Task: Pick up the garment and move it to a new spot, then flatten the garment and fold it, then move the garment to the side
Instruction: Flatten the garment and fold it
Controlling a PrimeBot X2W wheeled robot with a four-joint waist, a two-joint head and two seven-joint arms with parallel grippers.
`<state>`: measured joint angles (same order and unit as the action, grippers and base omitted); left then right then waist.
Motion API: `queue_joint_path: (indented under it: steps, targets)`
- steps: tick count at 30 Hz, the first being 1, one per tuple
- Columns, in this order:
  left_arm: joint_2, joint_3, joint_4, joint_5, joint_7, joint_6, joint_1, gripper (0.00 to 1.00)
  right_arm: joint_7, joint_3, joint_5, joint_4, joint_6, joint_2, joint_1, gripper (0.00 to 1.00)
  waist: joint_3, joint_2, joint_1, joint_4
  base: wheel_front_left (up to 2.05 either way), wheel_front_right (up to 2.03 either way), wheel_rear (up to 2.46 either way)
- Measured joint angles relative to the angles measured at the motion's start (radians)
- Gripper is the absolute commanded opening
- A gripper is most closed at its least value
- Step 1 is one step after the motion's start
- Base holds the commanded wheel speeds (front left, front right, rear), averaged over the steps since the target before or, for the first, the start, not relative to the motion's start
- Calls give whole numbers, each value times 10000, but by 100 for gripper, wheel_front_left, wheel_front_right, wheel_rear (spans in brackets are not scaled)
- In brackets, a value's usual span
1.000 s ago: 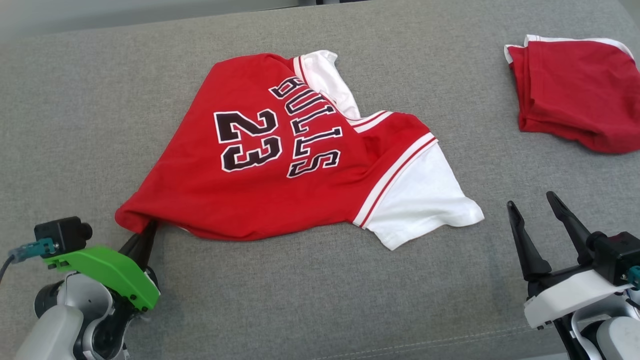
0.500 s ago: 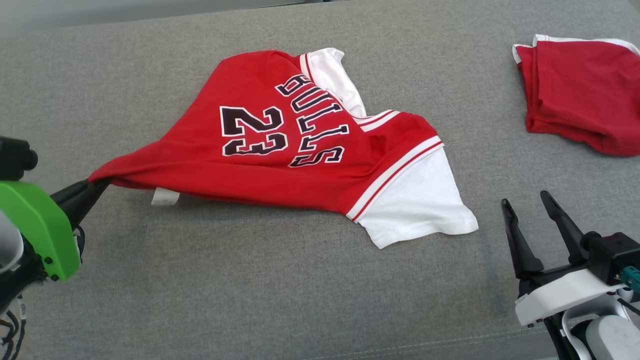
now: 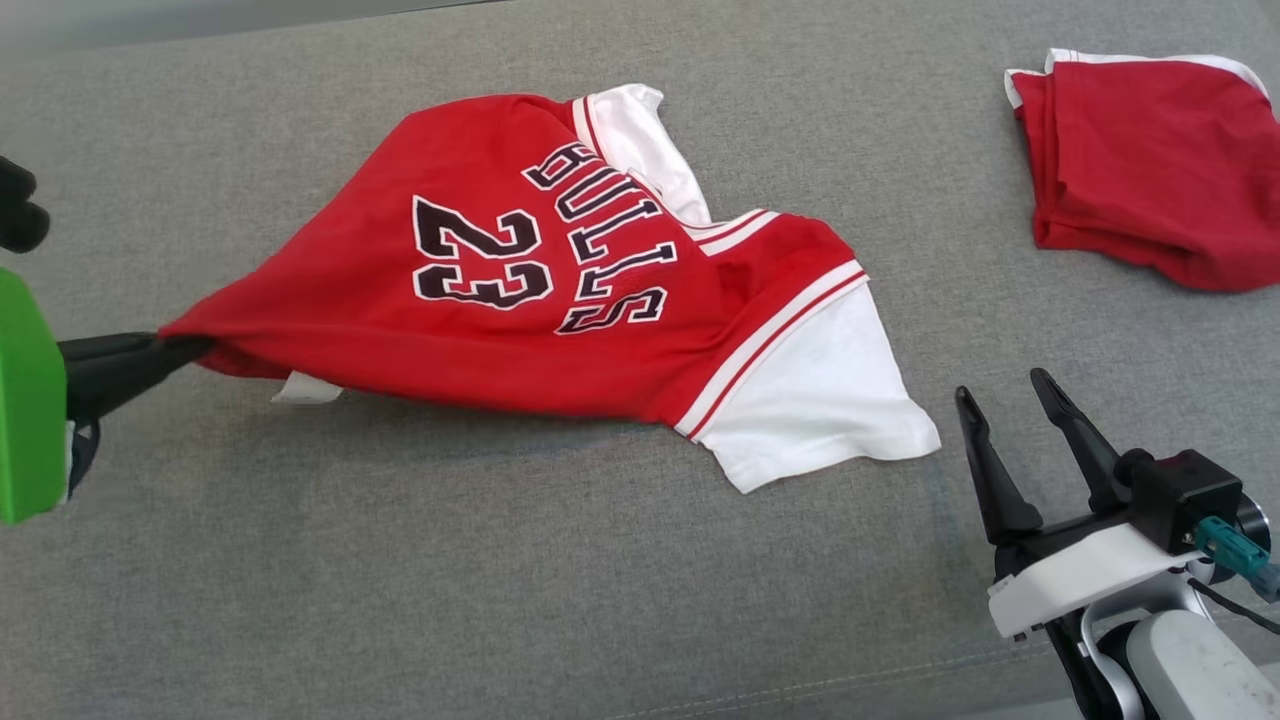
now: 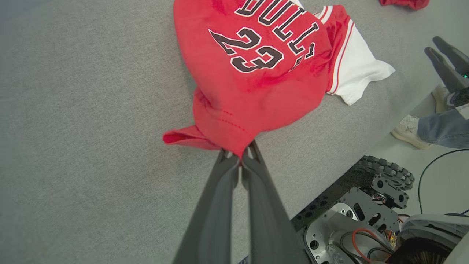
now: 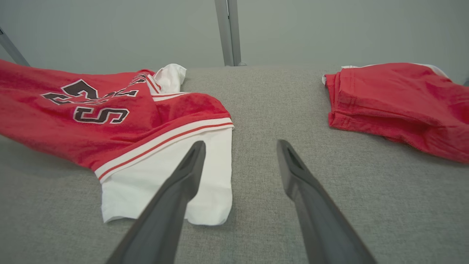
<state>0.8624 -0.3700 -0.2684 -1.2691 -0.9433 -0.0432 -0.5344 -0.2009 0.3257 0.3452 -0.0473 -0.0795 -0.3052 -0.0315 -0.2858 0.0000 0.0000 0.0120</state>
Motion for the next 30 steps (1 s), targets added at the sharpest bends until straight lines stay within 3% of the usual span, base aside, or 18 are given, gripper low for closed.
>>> queue_joint_path:
  steps: [6, 12, 19, 28, 29, 30]
  targets:
    - [222, -476, 314, 297, -968, 570, -296, 0, -8, 221, -36, 33, 178, 69, 383, 100, -247, 0, 0, 319, 0, 0, 0]
    - [50, -180, 980, 686, -940, 1214, -1058, 0, -10, 303, -121, 36, 186, 155, 714, 100, -629, 0, 0, 817, 0, 0, 0]
    - [65, -169, 1634, 1095, -1070, 1323, -1273, 0, -100, 403, -121, 188, 211, 385, 885, 100, -1102, 0, 0, 1481, 0, 0, 0]
    - [619, -286, 2266, 2406, -1072, 1331, -1897, 0, -213, 610, -119, 504, 401, 834, 1370, 100, -1836, 0, 0, 2621, 0, 0, 0]
    - [617, -303, 2328, 2447, -1045, 1331, -1951, 4, -267, 635, -119, 562, 430, 872, 1421, 100, -1913, 0, 0, 2742, 0, 0, 0]
    - [602, -351, 2405, 2481, -989, 1331, -2011, 24, -276, 639, -119, 612, 441, 886, 1469, 100, -1989, 0, 0, 2862, 0, 0, 0]
